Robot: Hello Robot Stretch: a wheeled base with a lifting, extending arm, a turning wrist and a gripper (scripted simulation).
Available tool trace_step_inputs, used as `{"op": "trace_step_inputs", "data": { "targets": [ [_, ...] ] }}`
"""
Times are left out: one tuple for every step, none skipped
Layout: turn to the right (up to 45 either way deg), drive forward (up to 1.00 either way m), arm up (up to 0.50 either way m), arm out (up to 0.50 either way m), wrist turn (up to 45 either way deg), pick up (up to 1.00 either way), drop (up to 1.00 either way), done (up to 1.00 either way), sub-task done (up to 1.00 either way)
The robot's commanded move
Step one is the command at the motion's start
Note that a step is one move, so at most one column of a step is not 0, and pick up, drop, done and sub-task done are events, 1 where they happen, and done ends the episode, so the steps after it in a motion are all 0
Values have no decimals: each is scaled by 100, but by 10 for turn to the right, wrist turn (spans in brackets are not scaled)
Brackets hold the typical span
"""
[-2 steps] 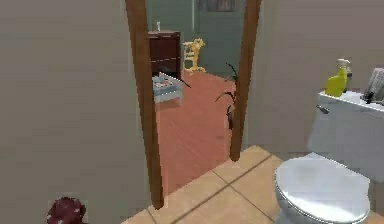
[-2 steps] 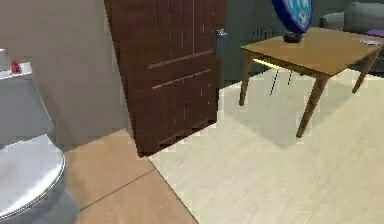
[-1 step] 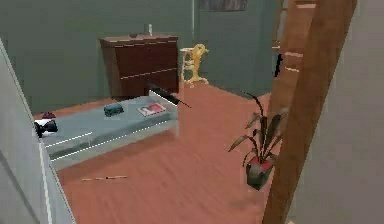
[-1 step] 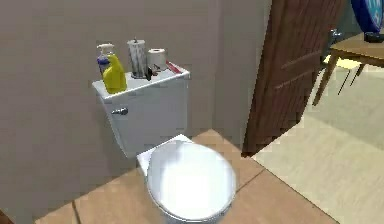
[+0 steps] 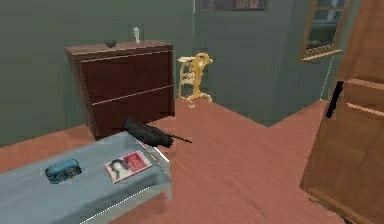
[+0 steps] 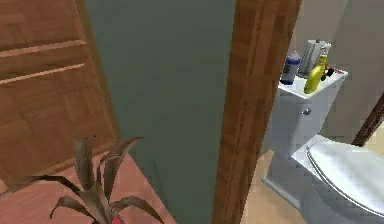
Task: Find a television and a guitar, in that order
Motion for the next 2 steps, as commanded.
{"op": "trace_step_inputs", "data": {
  "targets": [
    [120,0,0,0,0,0,0,0,0],
    [0,25,0,0,0,0,0,0,0]
  ]
}}
